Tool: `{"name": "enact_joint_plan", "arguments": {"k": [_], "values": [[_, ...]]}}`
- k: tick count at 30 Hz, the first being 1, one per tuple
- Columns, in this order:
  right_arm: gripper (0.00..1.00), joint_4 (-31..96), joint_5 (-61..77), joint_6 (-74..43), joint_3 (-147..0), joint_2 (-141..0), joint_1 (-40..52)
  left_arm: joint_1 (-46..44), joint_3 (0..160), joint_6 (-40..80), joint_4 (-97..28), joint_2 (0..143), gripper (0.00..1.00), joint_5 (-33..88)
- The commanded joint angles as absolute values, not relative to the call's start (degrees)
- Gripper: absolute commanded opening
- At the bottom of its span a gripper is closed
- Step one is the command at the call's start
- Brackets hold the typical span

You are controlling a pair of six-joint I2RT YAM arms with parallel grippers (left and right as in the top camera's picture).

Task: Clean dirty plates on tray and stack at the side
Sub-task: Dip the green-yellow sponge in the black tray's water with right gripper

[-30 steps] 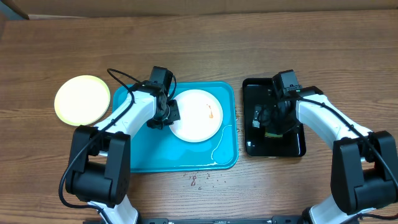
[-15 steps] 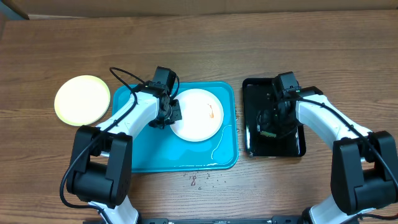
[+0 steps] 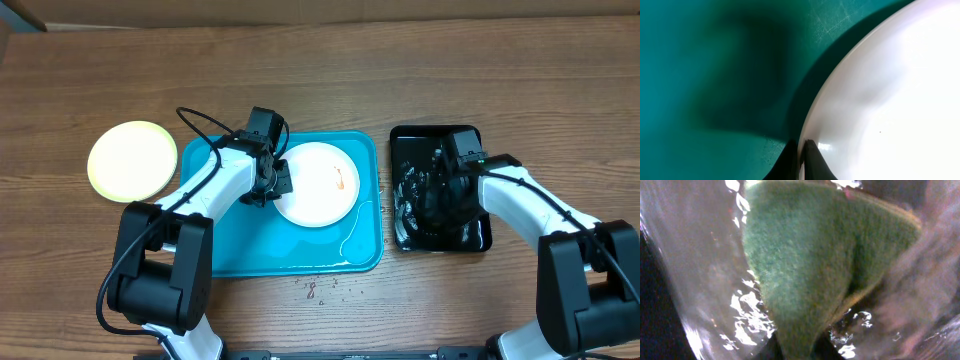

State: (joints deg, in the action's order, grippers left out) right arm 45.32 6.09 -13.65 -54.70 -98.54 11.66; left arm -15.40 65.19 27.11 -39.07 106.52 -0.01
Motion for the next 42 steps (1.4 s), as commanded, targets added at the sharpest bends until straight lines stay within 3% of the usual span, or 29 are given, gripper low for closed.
{"name": "enact_joint_plan", "arguments": {"k": [1, 7, 11, 17, 23, 24, 26, 28, 29, 30, 31, 36, 39, 42], "values": [[0.43, 48.34, 6.00, -13.43, -60.05, -98.56, 11.57, -15.46, 63.35, 28.12, -39.05, 107.50, 0.04, -3.53], [0.64, 50.68, 2.31, -13.04, -64.40, -98.48, 11.55, -15.53, 63.33, 28.10, -39.16, 107.53, 0.04, -3.55], [0.70, 49.30, -2.90, -13.04, -62.92, -98.50, 11.55, -15.51, 62.78, 28.10, -39.03, 107.53, 0.04, -3.57], [0.70, 41.01, -2.66, -13.08, -57.49, -98.50, 11.55, -15.51, 62.37, 28.12, -38.61, 107.53, 0.04, -3.57], [0.66, 31.59, -1.39, -13.52, -53.10, -98.50, 11.55, -15.51, 62.37, 28.14, -38.24, 107.53, 0.04, -3.55], [0.60, 30.68, -1.39, -13.52, -52.64, -98.50, 11.55, -15.51, 62.37, 28.14, -38.24, 107.53, 0.04, -3.55], [0.32, 29.65, -1.39, -13.50, -52.34, -98.50, 11.55, -15.53, 62.37, 28.14, -38.24, 107.53, 0.04, -3.53], [0.19, 29.02, -1.10, -13.50, -52.40, -98.45, 11.55, -15.59, 62.37, 28.12, -38.26, 107.53, 0.04, -3.38], [0.21, 28.99, -0.47, -13.50, -52.64, -98.45, 11.55, -15.59, 62.37, 28.12, -38.26, 107.53, 0.04, -3.38], [0.34, 29.06, 0.19, -13.50, -52.95, -98.45, 11.55, -15.57, 62.37, 28.12, -38.26, 107.53, 0.04, -3.40], [0.41, 29.32, 0.54, -13.47, -53.30, -98.45, 11.55, -15.57, 62.37, 28.12, -38.22, 107.53, 0.04, -3.42], [0.56, 30.33, -0.60, -13.45, -54.15, -98.48, 11.53, -15.68, 62.35, 28.12, -38.30, 107.53, 0.04, -3.40], [0.54, 31.48, -0.54, -13.47, -53.49, -98.48, 11.55, -15.81, 62.35, 28.12, -38.28, 107.53, 0.04, -3.38], [0.42, 31.75, -0.32, -13.52, -51.92, -98.48, 11.55, -15.79, 62.35, 28.12, -38.28, 107.53, 0.04, -3.38]]}}
